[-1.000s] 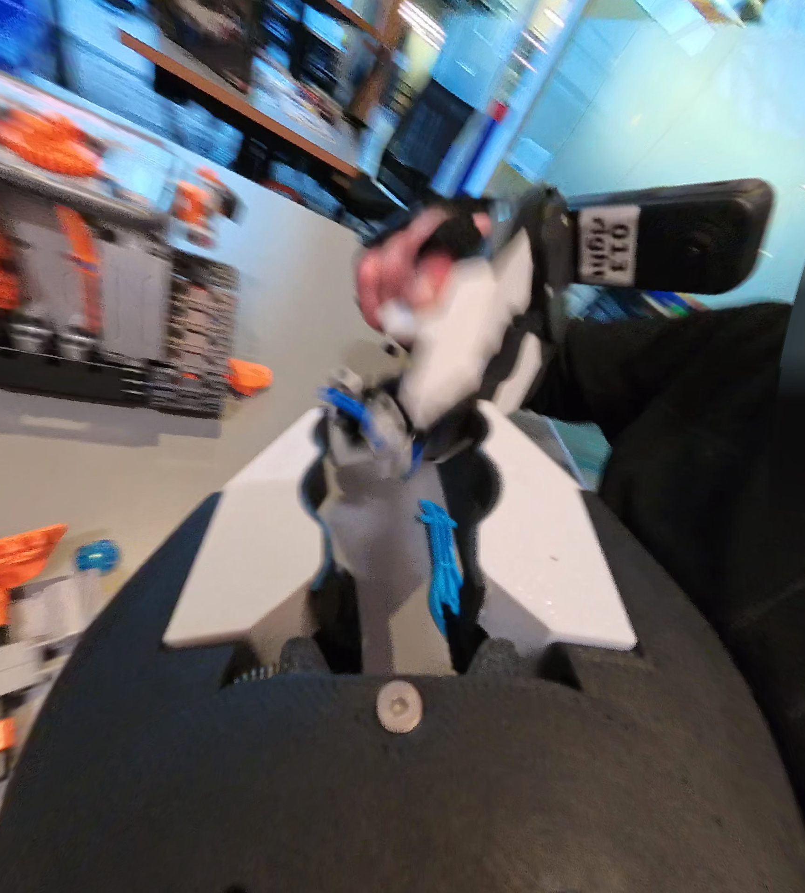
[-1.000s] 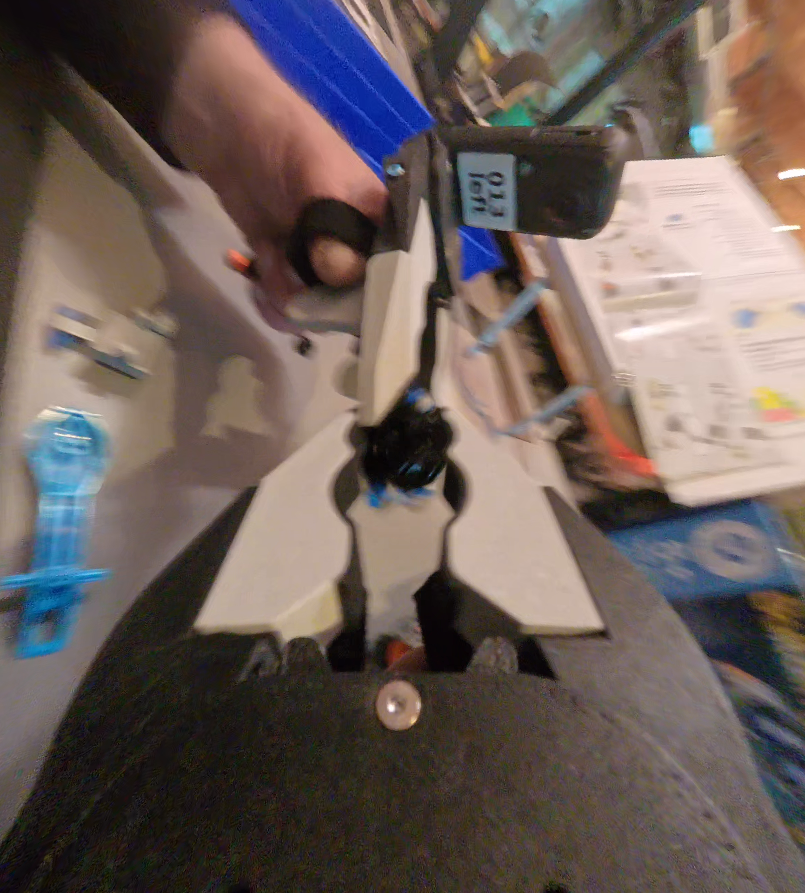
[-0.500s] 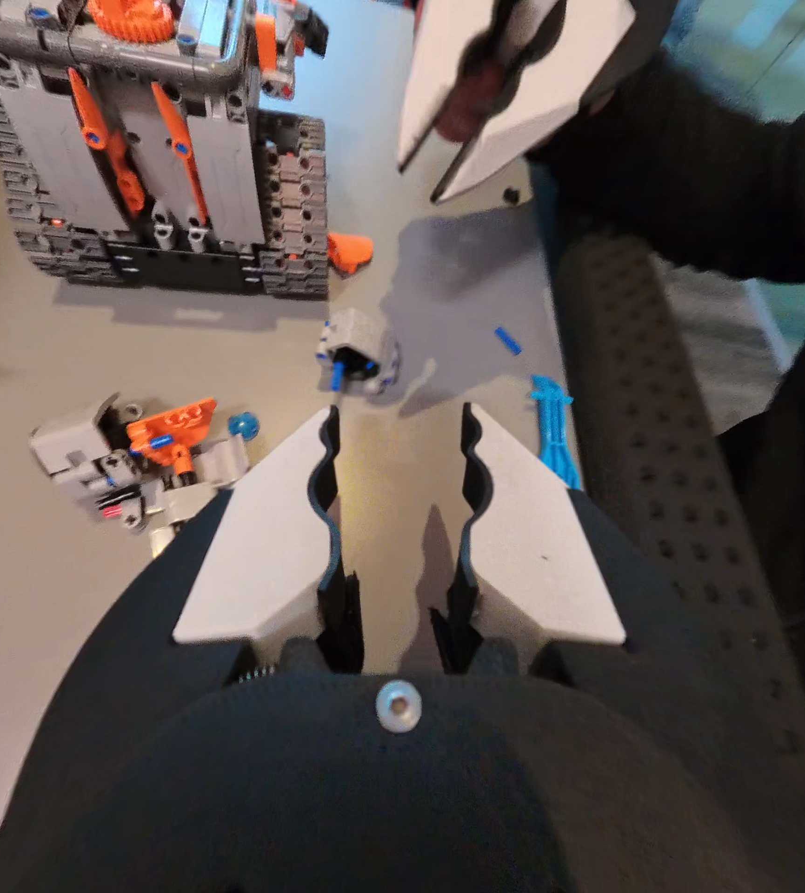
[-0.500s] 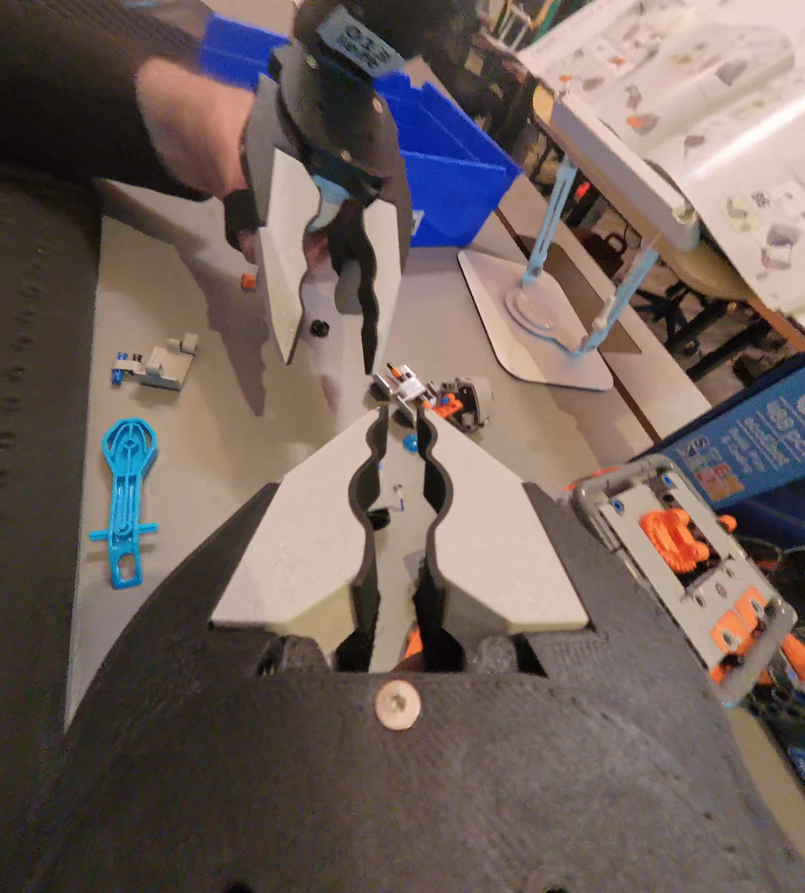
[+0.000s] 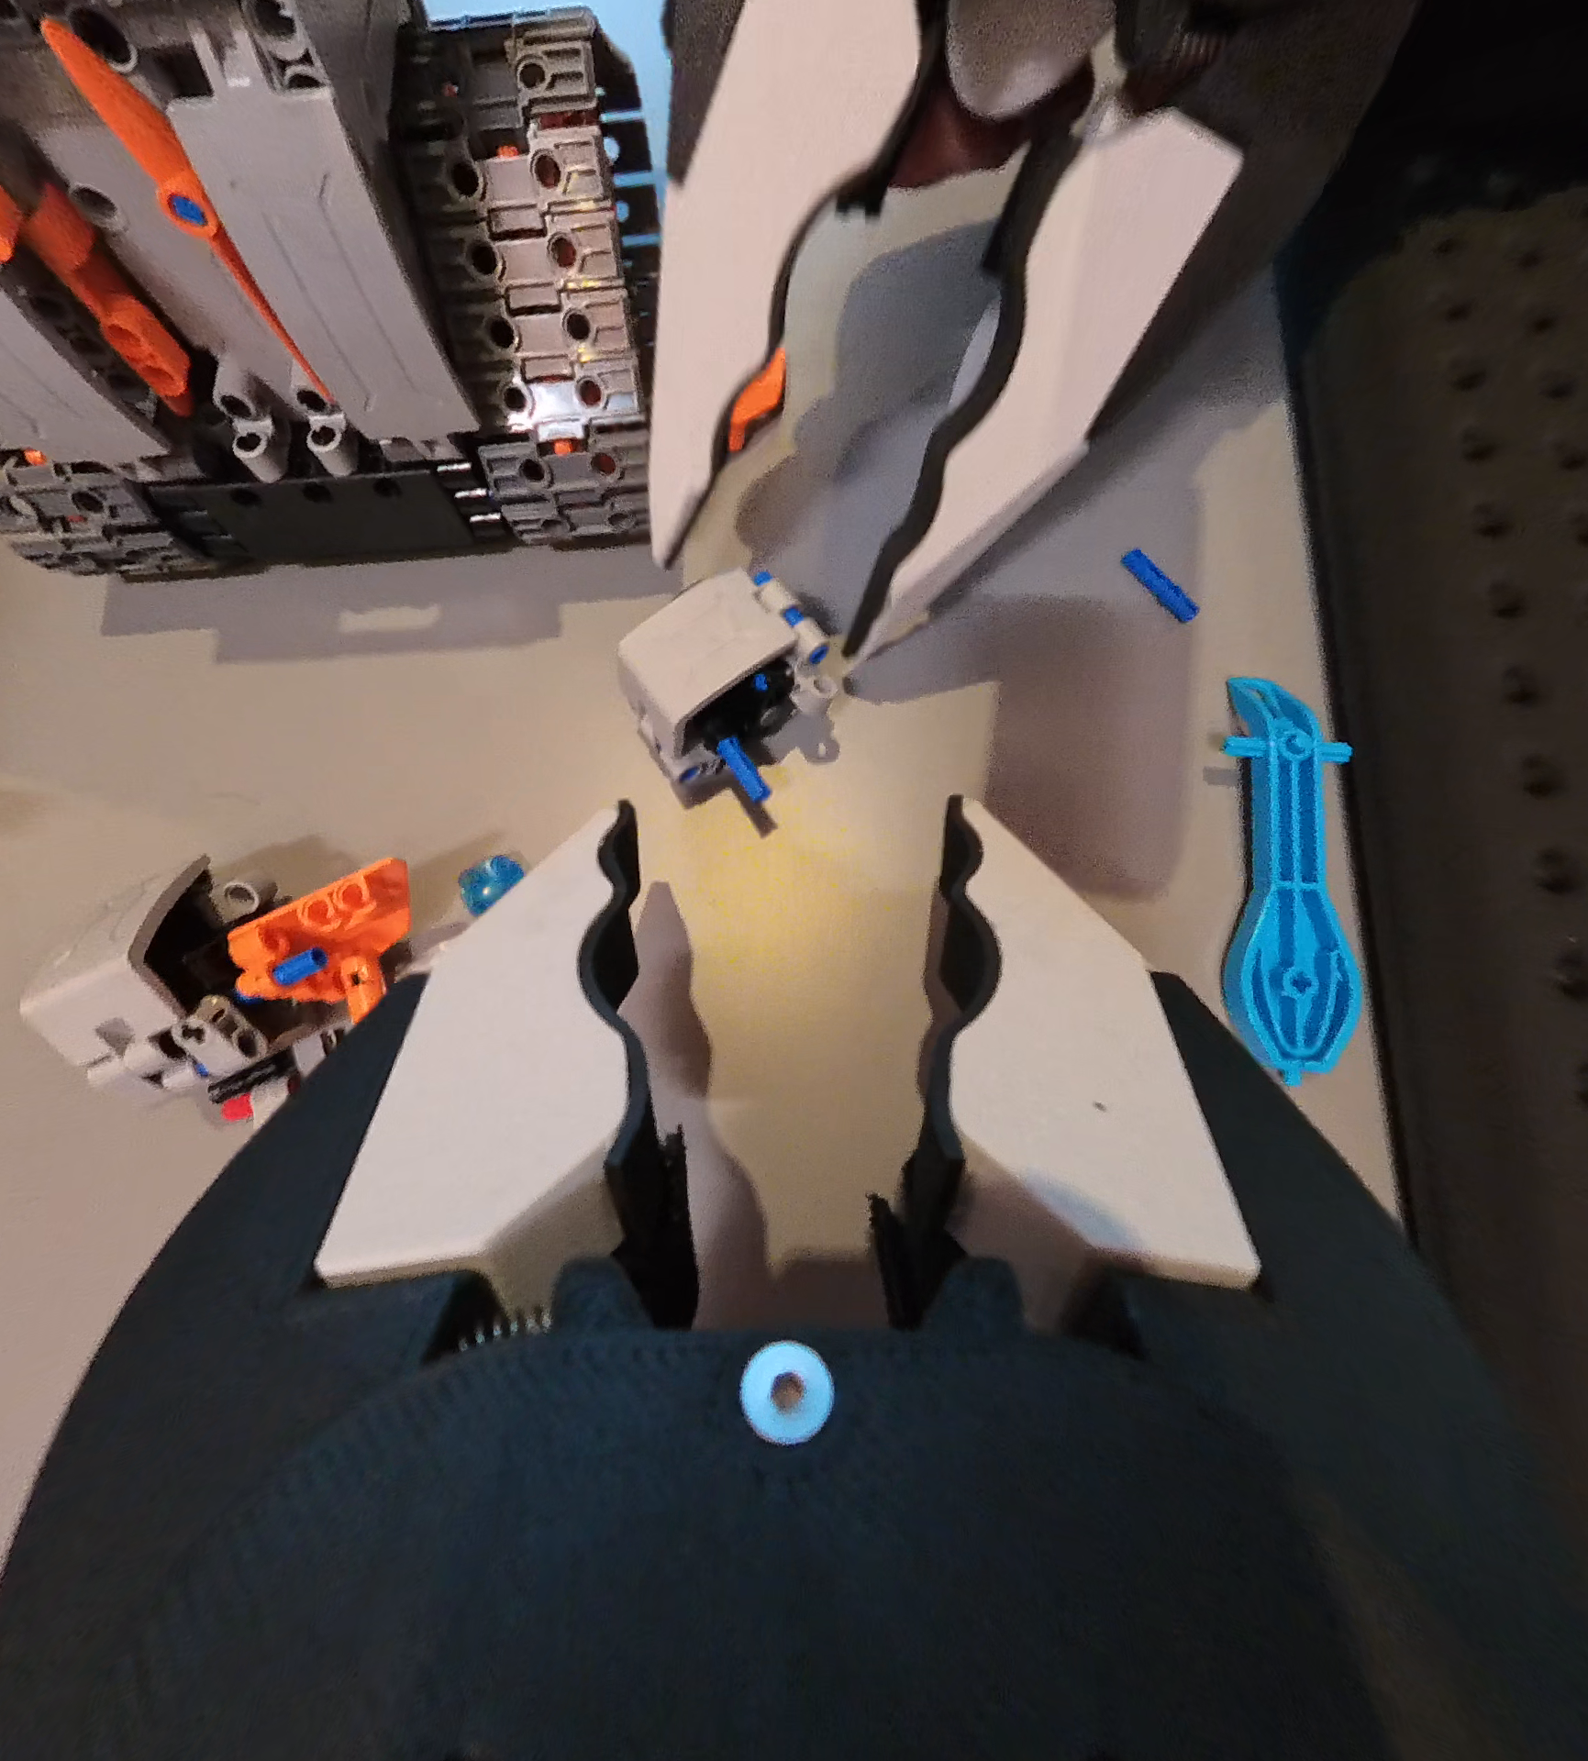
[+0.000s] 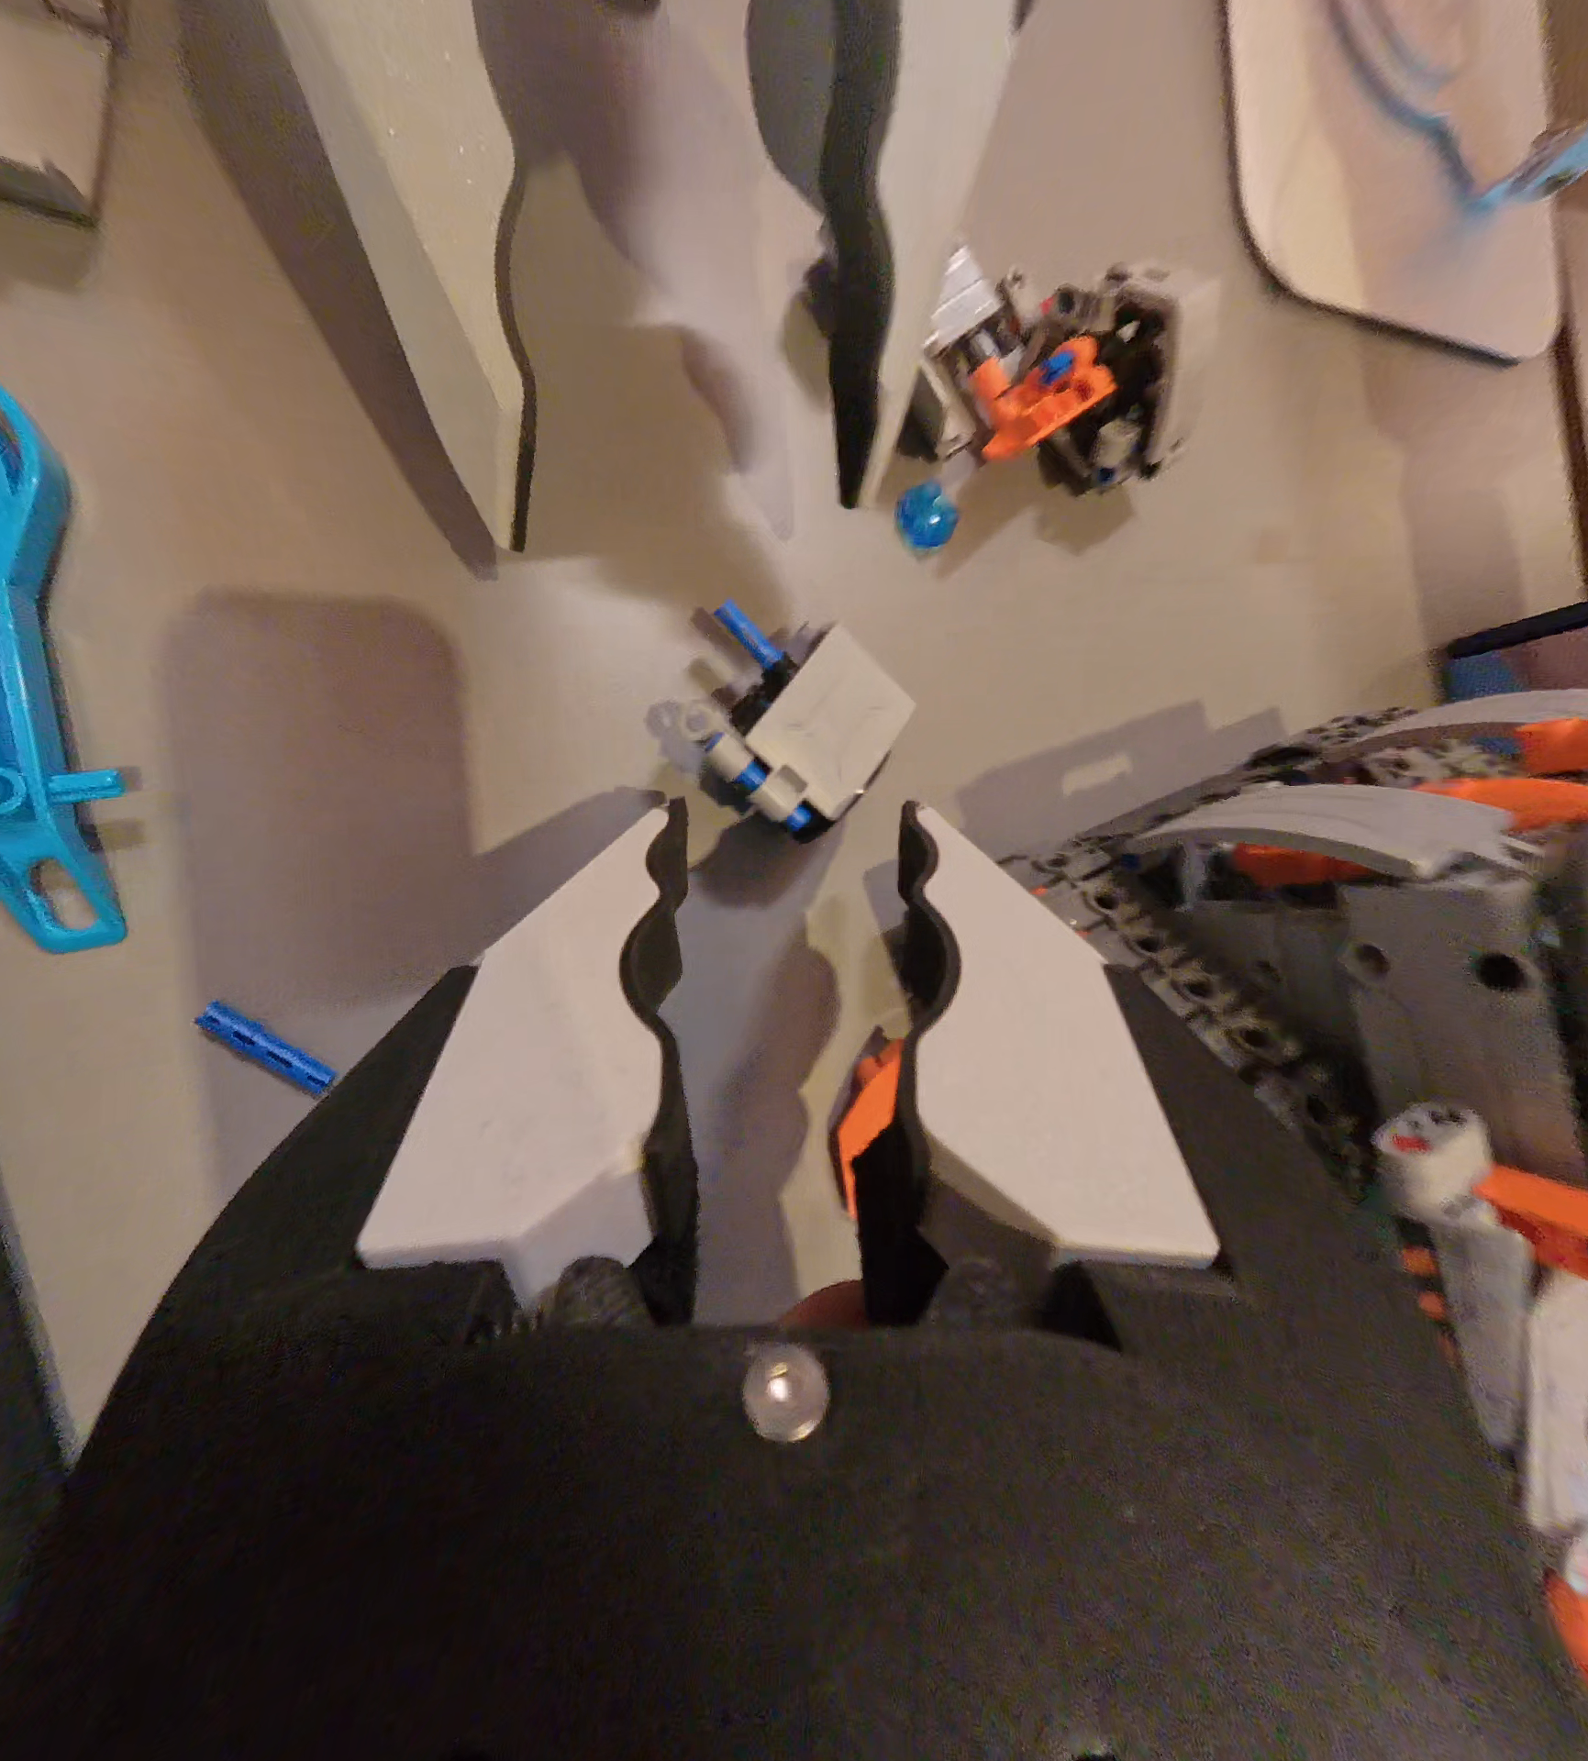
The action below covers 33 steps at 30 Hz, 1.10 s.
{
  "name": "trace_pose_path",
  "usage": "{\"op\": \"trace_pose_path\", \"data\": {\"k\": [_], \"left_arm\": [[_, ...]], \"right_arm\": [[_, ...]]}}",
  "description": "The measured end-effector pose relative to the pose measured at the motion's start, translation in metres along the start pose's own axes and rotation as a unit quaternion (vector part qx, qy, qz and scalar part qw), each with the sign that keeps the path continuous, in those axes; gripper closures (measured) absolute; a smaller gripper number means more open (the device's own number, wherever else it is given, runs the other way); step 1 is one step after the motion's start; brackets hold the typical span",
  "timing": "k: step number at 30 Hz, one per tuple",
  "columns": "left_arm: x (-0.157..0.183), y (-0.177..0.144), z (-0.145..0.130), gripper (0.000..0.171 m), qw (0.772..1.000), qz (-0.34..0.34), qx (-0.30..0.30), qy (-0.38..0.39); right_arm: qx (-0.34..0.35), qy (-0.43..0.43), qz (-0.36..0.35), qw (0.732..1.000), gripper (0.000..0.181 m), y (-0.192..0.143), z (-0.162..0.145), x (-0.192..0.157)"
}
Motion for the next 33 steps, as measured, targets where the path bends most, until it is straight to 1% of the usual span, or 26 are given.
{"op": "trace_pose_path", "data": {"k": [2, 4, 5, 8, 10, 12, 15, 19, 21, 23, 26, 28, 31, 33], "left_arm": [[0.001, 0.007, -0.001, 0.109, 1.0, -0.006, -0.008, 0.001], [0.001, 0.013, -0.005, 0.107, 1.0, -0.002, -0.027, 0.009], [0.003, 0.014, -0.008, 0.107, 0.999, -0.007, -0.033, 0.012], [0.007, 0.008, -0.01, 0.107, 0.999, -0.023, -0.032, 0.012], [0.009, 0.002, -0.012, 0.111, 0.999, -0.032, -0.035, 0.02], [0.012, -0.002, -0.014, 0.107, 0.998, -0.041, -0.033, 0.026], [0.012, -0.01, -0.015, 0.101, 0.998, -0.033, -0.035, 0.036], [0.013, -0.027, -0.019, 0.101, 0.998, -0.017, -0.044, 0.051], [0.015, -0.039, -0.02, 0.102, 0.997, -0.009, -0.044, 0.057], [0.023, -0.055, -0.024, 0.102, 0.997, -0.017, -0.044, 0.063], [0.039, -0.074, -0.037, 0.105, 0.995, -0.041, -0.067, 0.063], [0.05, -0.081, -0.05, 0.108, 0.992, -0.053, -0.09, 0.07], [0.065, -0.08, -0.063, 0.116, 0.989, -0.068, -0.109, 0.072], [0.068, -0.073, -0.074, 0.119, 0.986, -0.063, -0.14, 0.068]], "right_arm": [[-0.001, 0.001, 0.019, 1.0, 0.136, 0.007, 0.003, -0.006], [0.018, 0.01, 0.058, 0.998, 0.139, 0.011, 0.011, -0.016], [0.035, 0.011, 0.077, 0.996, 0.142, 0.012, 0.017, -0.021], [0.062, -0.007, 0.111, 0.992, 0.142, 0.011, 0.027, -0.033], [0.072, -0.006, 0.112, 0.991, 0.142, 0.007, 0.028, -0.032], [0.075, 0.002, 0.104, 0.992, 0.142, 0.003, 0.024, -0.027], [0.08, 0.008, 0.097, 0.992, 0.142, -0.003, 0.019, -0.022], [0.066, -0.009, 0.084, 0.994, 0.139, -0.006, 0.013, -0.02], [0.075, -0.022, 0.094, 0.993, 0.139, -0.01, 0.013, -0.023], [0.095, -0.034, 0.115, 0.988, 0.139, -0.017, 0.016, -0.028], [0.136, -0.058, 0.139, 0.979, 0.144, -0.028, 0.029, -0.04], [0.132, -0.067, 0.143, 0.979, 0.144, -0.026, 0.032, -0.045], [0.11, -0.071, 0.139, 0.982, 0.144, -0.018, 0.03, -0.045], [0.112, -0.067, 0.142, 0.981, 0.144, -0.015, 0.031, -0.045]]}}
Point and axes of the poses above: each gripper's, where its closed fingertips meet, y out along the fingers, z out of its top, x = y × z across the jaws, the point moved 6 cm from there along -y, back along the fingers, and after that the axes turned 3 degrees about z, right-handed, at the moved point
